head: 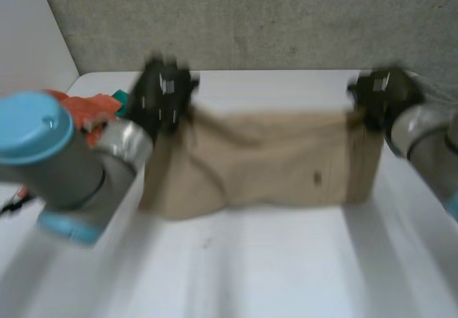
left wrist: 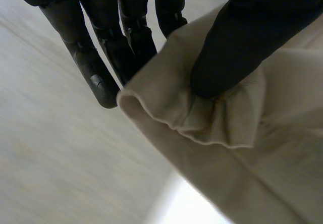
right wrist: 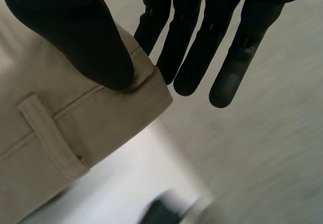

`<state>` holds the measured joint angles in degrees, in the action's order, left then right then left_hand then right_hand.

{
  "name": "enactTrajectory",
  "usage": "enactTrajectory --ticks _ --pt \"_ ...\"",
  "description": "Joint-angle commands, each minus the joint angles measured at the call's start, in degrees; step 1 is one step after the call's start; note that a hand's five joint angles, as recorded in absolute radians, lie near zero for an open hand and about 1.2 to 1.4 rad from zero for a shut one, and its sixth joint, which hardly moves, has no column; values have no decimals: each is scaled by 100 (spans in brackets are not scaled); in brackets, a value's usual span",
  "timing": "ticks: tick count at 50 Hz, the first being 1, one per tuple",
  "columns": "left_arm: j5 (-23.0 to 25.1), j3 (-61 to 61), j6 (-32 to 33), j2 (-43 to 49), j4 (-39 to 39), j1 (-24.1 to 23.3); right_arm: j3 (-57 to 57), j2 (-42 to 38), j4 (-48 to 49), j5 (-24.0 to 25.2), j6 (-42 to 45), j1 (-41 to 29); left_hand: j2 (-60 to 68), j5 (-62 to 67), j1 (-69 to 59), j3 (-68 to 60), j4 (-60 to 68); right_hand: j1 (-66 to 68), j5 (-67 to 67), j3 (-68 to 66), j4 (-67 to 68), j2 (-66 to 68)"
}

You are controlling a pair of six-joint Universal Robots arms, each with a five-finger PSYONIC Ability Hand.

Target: Fold the laundry.

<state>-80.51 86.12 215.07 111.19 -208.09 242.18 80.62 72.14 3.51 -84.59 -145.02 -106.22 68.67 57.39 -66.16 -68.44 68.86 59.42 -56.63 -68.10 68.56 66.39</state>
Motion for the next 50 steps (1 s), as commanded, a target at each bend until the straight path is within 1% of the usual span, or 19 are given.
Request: enactTrajectory --ticks 1,2,4,6,10,12,18,24,28,33,36,37,40,41,42,45,46,48,50 --pt "-122 -2019 -227 342 -1963 31 -1382 -68 2098 -436 -1000 -294 1133 1261 -1384 -1156 1114 2058 -1337 -1190 1144 1361" --pt "-184 -2142 -376 350 -2025 31 -1452 -60 2571 -471 -1141 -286 1133 1261 -1384 -1156 1114 2058 -1337 -1190 1144 1361" --pt "-421 -2423 -868 359 -2034 49 -1479 -60 2969 -488 -1203 -312 1133 1261 -1384 -1156 1114 2058 -1337 -1190 1144 1361" --pt "-553 -2547 -1071 368 -2017 57 -1488 -94 3286 -480 -1221 -312 1133 1261 -1384 -1156 1114 2058 -1337 -1190 1144 1361" --pt "-641 -2565 -1239 368 -1789 154 -1549 -243 3218 -480 -1221 -320 1133 1261 -1384 -1156 1114 2058 -1337 -1190 1144 1361" --pt "-641 -2451 -1248 377 -1499 180 -1550 -367 3130 -489 -1212 -321 1133 1261 -1384 -1156 1114 2058 -1337 -1190 1144 1361" --pt "-589 -1951 -1239 394 -813 119 -1444 -727 2094 -462 -1195 -312 1133 1261 -1384 -1156 1114 2058 -1337 -1190 1144 1361" --pt "-308 -853 -1222 386 -14 58 -1041 -1052 1065 -374 -1072 -312 1133 1261 -1384 -1156 1114 2058 -1337 -1190 1144 1361" --pt "-149 -53 -1195 351 286 -39 -487 -1105 687 -225 -747 -259 1133 1261 -1384 -1156 1114 2058 -1337 -1190 1144 1361" --pt "-140 826 -1029 149 654 -153 399 -1009 126 108 60 -224 1133 1261 -1384 -1156 1114 2058 -1337 -1190 1144 1361" --pt "-202 1292 -608 -439 1304 -250 699 -773 -288 92 360 -224 1133 1261 -1384 -1156 1114 2058 -1337 -1190 1144 1361" --pt "-202 1389 -511 -606 1523 -276 918 -380 -698 39 631 -215 1133 1261 -1384 -1156 1114 2058 -1337 -1190 1144 1361" --pt "-211 1741 -229 -1274 2595 -338 1332 325 -1395 -75 1063 -215 1133 1261 -1384 -1156 1114 2058 -1337 -1190 1144 1361" --pt "-219 1803 -194 -1441 2928 -355 1620 780 -1875 -102 1334 -224 1133 1261 -1384 -1156 1114 2058 -1337 -1190 1144 1361" --pt "-237 1916 -132 -1764 3680 -390 1745 993 -2115 -111 1450 -224 1133 1261 -1384 -1156 1114 2058 -1337 -1190 1144 1361" --pt "-176 2023 -97 -2144 4931 -487 2088 1617 -2792 -58 1713 -224 1133 1261 -1384 -1156 1114 2058 -1337 -1190 1144 1361" --pt "-123 2041 -97 -2267 5579 -557 2307 2037 -3221 -6 1897 -224 1133 1261 -1384 -1156 1114 2058 -1337 -1190 1144 1361" --pt "-62 2006 -88 -2277 6093 -698 2449 2382 -3487 108 2047 -224 1133 1261 -1384 -1156 1114 2058 -1337 -1190 1144 1361" --pt "-26 1918 -18 -2242 6122 -812 2511 2445 -3524 240 2118 -224 1133 1261 -1384 -1156 1114 2058 -1337 -1190 1144 1361"
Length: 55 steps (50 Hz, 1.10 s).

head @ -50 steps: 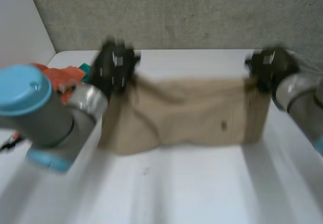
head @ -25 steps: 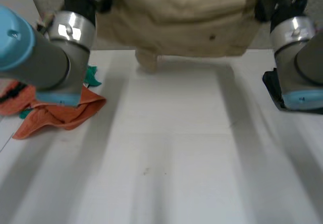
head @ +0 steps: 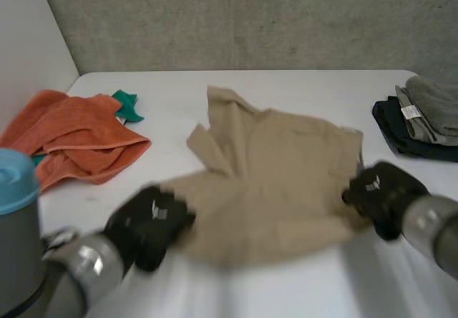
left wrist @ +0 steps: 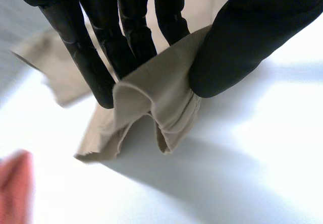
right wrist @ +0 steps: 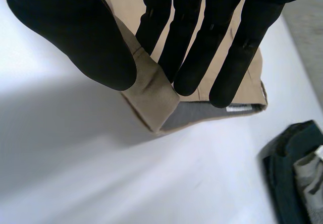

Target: Fold the laundry.

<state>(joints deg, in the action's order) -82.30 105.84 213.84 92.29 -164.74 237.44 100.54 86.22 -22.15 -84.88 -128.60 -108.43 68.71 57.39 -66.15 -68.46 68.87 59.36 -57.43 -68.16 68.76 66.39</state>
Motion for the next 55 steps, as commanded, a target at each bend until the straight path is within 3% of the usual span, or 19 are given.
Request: enactTrajectory --ticks 1,6,16,22,28,35,36,37,38,40,41,49,54,55 --pt "153 -107 140 -326 1736 -356 545 1028 -914 401 494 -12 1129 1261 -1385 -1154 1113 2064 -1257 -1184 1124 1361" --pt "-39 -729 500 428 693 -321 361 573 -502 578 406 -3 1129 1261 -1385 -1154 1113 2064 -1257 -1184 1124 1361" --pt "-813 -2610 641 2231 -1155 -268 -561 -711 1475 121 -894 -38 1129 1261 -1385 -1154 1113 2064 -1257 -1184 1124 1361" --pt "-778 -4182 606 3670 -2428 -102 -1256 -1766 2636 -572 -921 -100 1129 1261 -1385 -1154 1113 2064 -1257 -1184 1124 1361" --pt "-691 -5537 615 4815 -3107 13 -2037 -2775 3373 -1249 -684 -100 1129 1261 -1385 -1154 1113 2064 -1257 -1184 1124 1361" --pt "56 -6645 597 5914 -3476 -22 -2881 -3805 4323 -1531 -525 -100 1129 1261 -1385 -1154 1113 2064 -1257 -1184 1124 1361" --pt "65 -6742 597 5984 -3538 -22 -3048 -3989 4551 -1714 -525 -100 265 398 -521 -290 249 -561 1369 1442 -1502 -1264" --pt "13 -6882 580 6081 -3625 -22 -3119 -4069 4614 -1803 -508 -100 -3657 -3525 3401 3632 -3673 -3035 3843 3916 -3976 -3739" --pt "-22 -6927 571 6117 -3678 -39 -3172 -4130 4684 -1882 -490 -109 -5871 -5739 5615 5846 -5887 -4936 5743 5816 -5876 -5639" --pt "-101 -6954 562 6135 -3793 -66 -3164 -4096 4781 -1962 -560 -135 -5067 -4934 4811 5042 -5083 -4936 5743 5816 -5876 -5639" --pt "-215 -6928 519 6126 -3889 -57 -3138 -4061 4781 -1953 -587 -152 -5871 -5739 5615 5846 -5887 -4936 5743 5816 -5876 -5639" --pt "-673 -5848 -79 5064 -3969 -145 -2119 -2911 4536 -1515 -1351 -135 -5871 -5739 5615 5846 -5887 -4936 5743 5816 -5876 -5639" --pt "-673 -4715 -316 4150 -3987 -154 -1363 -1988 3395 -1067 -1597 -56 -5871 -5739 5615 5846 -5887 -4830 5637 5710 -5770 -5533" --pt "-673 -4539 -343 4018 -3978 -154 -1171 -1812 2923 -927 -1780 31 -5871 -5739 5615 5846 -5887 -4244 5051 5124 -5184 -4947"
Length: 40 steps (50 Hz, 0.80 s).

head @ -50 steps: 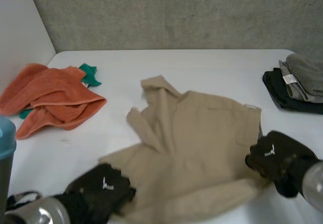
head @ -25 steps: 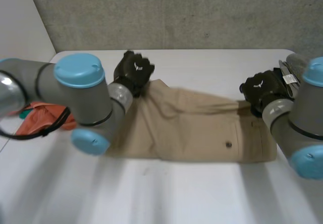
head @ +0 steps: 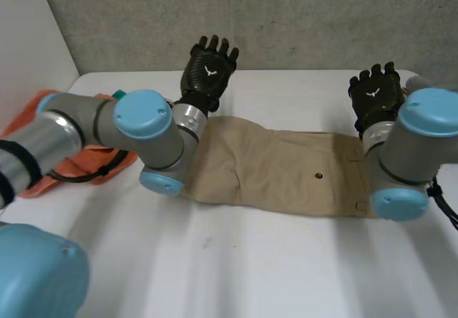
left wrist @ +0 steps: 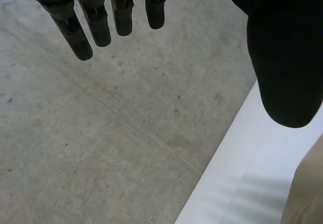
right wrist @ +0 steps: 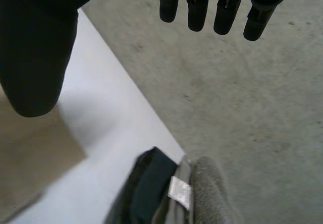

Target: Fold the laundry.

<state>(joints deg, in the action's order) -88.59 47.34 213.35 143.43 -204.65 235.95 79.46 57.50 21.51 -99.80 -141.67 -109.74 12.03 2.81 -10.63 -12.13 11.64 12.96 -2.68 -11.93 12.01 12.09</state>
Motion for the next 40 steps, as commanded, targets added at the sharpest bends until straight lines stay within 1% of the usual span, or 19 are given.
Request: enactTrajectory --ticks 1,3,6,7,10,11,14,16,17,22,23,26,27,30,33,35,37,38,40 --pt "-36 1652 -338 -1368 13 -14 1010 1088 -1630 620 -589 198 -203 -281 63 213 -164 535 -563 -638 630 622" --pt "-36 1962 -365 -1598 13 -23 1176 1106 -2174 812 -1026 365 -203 -281 63 213 -164 837 -865 -940 932 924" --pt "-10 2428 -426 -1906 -5 -32 1370 1106 -2493 1033 -1371 515 -203 -281 63 213 -164 990 -1019 -1094 1086 1078" --pt "-18 2508 -435 -1950 -5 -41 1493 1097 -2468 1225 -1485 593 -203 -281 63 213 -164 1024 -1052 -1127 1119 1111" --pt "-10 2719 -479 -2030 -5 -120 1678 1071 -2205 1472 -1495 734 -203 -281 63 213 -164 1091 -1119 -1194 1186 1178" --pt "-18 2745 -496 -2030 -5 -137 1800 1045 -1943 1629 -1530 831 -203 -281 63 213 -164 1108 -1136 -1211 1203 1195" --pt "-27 2807 -523 -2021 -5 -190 1959 843 -1519 1736 -1478 884 -203 -281 63 213 -164 1509 -1537 -1612 1604 1596" --pt "-36 2825 -540 -2003 -5 -225 2012 605 -1133 1736 -1469 937 -203 -281 63 213 -164 4541 -4569 -4644 4636 4628" --pt "-45 2825 -540 -2003 -5 -234 2021 553 -1018 1728 -1469 946 -203 -281 63 213 -164 6571 -6599 -6675 6667 6659" --pt "-62 2912 -540 -2082 4 -243 2223 771 -569 1517 -1083 1051 -203 -281 63 213 -164 6704 -6732 -6807 6799 6791" --pt "-54 2930 -540 -2117 4 -243 2336 1068 -534 1412 -778 1138 -203 -281 63 213 -164 6704 -6732 -6807 6799 6791" --pt "-54 3027 -540 -2311 4 -225 2487 1465 -507 1350 -179 1367 -203 -281 63 213 -164 6704 -6732 -6807 6799 6791" --pt "-54 3053 -540 -2354 4 -225 2548 1605 -533 1271 310 1498 -203 -281 63 213 -164 6704 -6732 -6807 6799 6791" --pt "-62 3150 -549 -2504 4 -216 2610 1668 -464 1279 1243 1578 -203 -281 63 213 -164 6704 -6732 -6807 6799 6791" --pt "-54 3246 -549 -2636 4 -190 2540 1668 -341 1323 1677 1544 -203 -281 63 213 -164 6704 -6732 -6807 6799 6791" --pt "-62 3282 -549 -2689 4 -181 2478 1704 -60 1428 1809 1220 -203 -281 63 213 -164 6704 -6732 -6807 6799 6791" --pt "-71 3299 -549 -2715 4 -181 2365 1660 203 1603 1827 720 -203 -281 63 213 -164 6704 -6732 -6807 6799 6791" --pt "-71 3299 -549 -2733 4 -181 2294 1616 509 1892 1853 204 -203 -281 63 213 -164 6704 -6732 -6807 6799 6791" --pt "-89 3317 -549 -2768 4 -173 2250 1520 844 2288 1836 -230 -203 -281 63 213 -164 6704 -6732 -6807 6799 6791"
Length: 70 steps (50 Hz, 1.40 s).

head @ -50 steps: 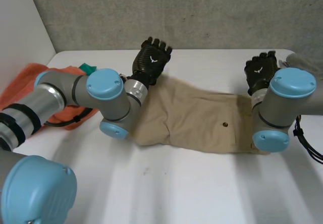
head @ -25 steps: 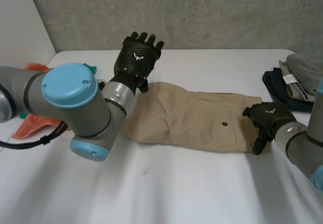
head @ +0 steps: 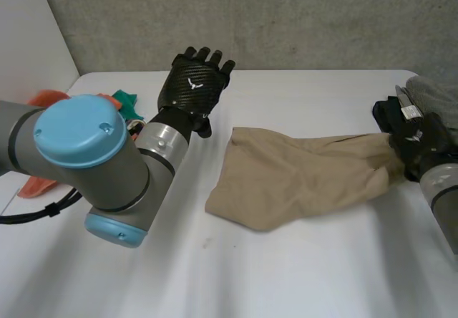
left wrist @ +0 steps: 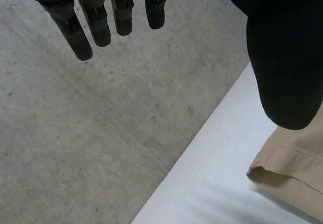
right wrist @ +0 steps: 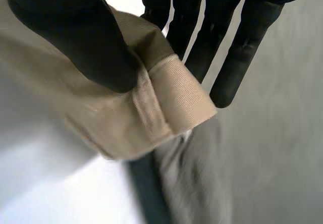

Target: Fold the laundry.

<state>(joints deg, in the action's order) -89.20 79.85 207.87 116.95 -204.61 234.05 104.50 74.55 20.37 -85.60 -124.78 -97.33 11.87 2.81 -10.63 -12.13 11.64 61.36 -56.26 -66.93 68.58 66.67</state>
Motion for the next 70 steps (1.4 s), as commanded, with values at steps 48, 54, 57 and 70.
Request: enactTrajectory --ticks 48,54,57,70 --pt "-1539 -2870 -1627 2553 3058 -879 -2496 -1759 -2081 1080 -4750 -1121 -65 -159 -59 90 -41 -5136 5626 5693 -5858 -5667" --pt "-1477 -2580 -977 2526 3287 -686 -3013 -2532 -2379 906 -4214 -1332 19 -75 -143 6 43 -5136 5626 5693 -5858 -5667" --pt "-1284 -2544 -731 2509 3340 -632 -3216 -2647 -2582 625 -3915 -1455 19 -75 -143 6 43 -5136 5626 5693 -5858 -5667" --pt "-126 -2597 -730 937 2471 -501 -1611 -592 -1169 -167 -3141 -2061 -183 -276 59 208 -159 -5136 5626 5693 -5858 -5667"
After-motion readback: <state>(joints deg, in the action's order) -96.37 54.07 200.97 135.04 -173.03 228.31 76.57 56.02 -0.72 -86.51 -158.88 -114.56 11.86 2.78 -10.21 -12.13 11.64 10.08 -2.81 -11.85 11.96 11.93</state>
